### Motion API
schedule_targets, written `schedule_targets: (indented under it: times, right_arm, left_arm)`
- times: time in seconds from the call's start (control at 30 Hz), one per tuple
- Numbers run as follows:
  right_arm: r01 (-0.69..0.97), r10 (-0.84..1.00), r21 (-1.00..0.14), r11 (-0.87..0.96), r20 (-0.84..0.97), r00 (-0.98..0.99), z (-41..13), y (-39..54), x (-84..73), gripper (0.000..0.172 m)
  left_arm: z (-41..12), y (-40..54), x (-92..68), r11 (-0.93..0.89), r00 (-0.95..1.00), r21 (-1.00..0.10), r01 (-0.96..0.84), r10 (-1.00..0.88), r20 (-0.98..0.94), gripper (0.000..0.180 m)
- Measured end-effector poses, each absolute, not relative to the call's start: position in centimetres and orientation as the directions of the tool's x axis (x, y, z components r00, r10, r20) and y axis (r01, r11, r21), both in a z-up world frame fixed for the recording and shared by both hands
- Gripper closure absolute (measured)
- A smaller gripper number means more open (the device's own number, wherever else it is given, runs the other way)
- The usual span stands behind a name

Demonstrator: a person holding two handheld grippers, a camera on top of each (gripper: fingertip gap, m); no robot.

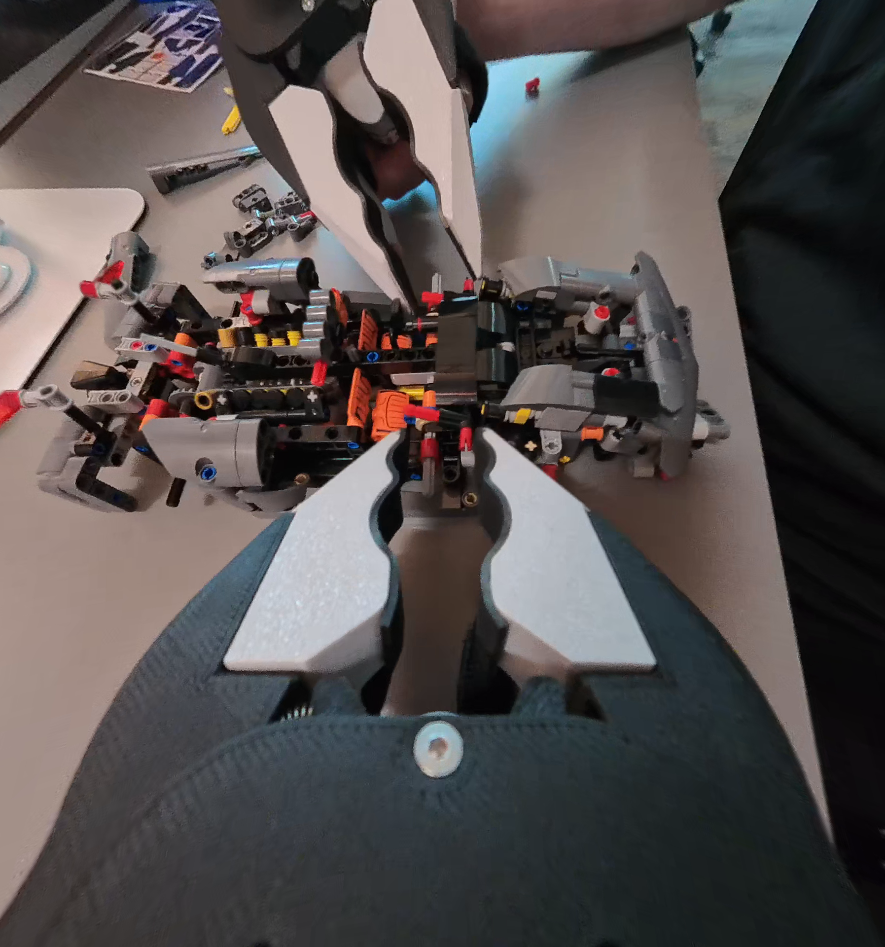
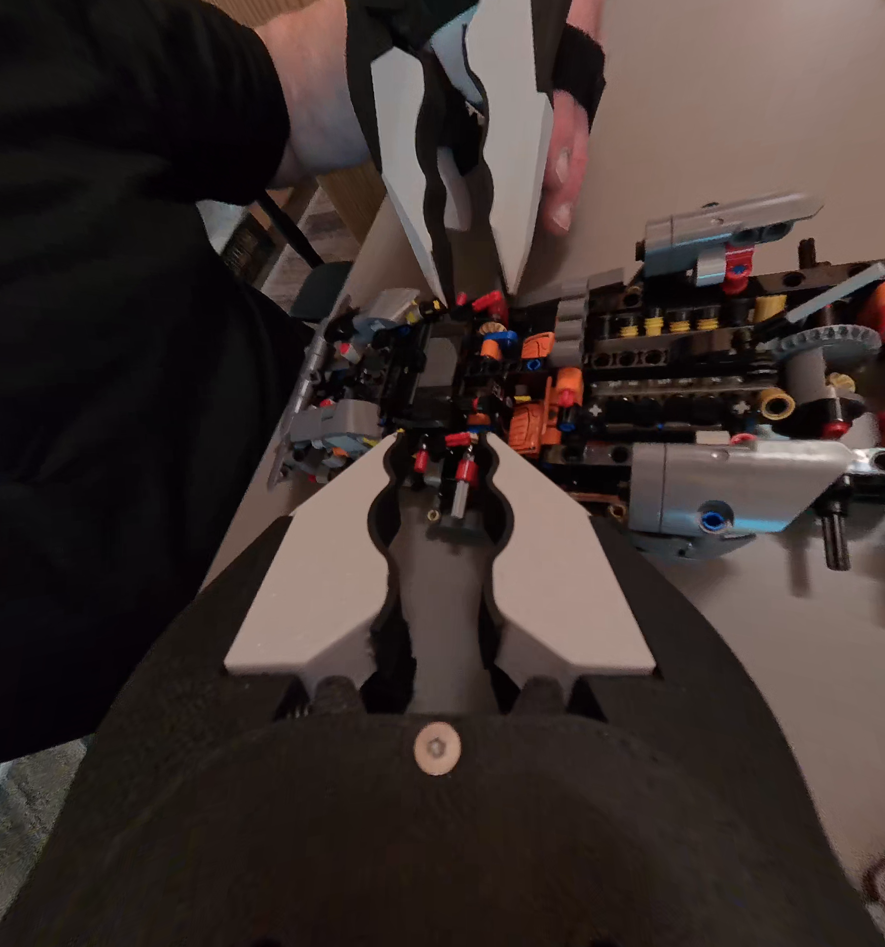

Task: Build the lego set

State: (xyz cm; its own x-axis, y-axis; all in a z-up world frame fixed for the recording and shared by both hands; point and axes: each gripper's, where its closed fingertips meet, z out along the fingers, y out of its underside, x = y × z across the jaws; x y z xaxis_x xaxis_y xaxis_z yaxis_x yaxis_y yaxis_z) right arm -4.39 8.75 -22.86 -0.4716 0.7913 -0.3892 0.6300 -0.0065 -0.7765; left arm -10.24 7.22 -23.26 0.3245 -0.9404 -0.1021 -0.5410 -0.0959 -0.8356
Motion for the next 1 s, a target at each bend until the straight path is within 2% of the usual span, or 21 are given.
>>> schedule_targets:
  times: [0.17,0.5,1.0]
  right_arm:
    - [0.64,0.785,-0.767,-0.052,-0.427,-0.448,-22.9,8.8,-4.6,0.159]
    - [0.654,0.776,-0.754,-0.061,-0.448,-0.444,-22.9,8.5,-4.4,0.162]
    - [0.575,0.861,-0.812,0.102,-0.217,-0.46,-22.2,8.4,-4.2,0.169]
  left_arm:
    - [-23.4,7.0,-10.1,-0.166,0.324,-0.834,-0.526,-0.946,-0.016,0.159]
    - [-23.5,6.9,-9.8,-0.263,0.305,-0.815,-0.516,-0.946,0.112,0.154]
    - [-22.3,7.1,-9.6,-0.249,0.31,-0.841,-0.48,-0.945,0.103,0.157]
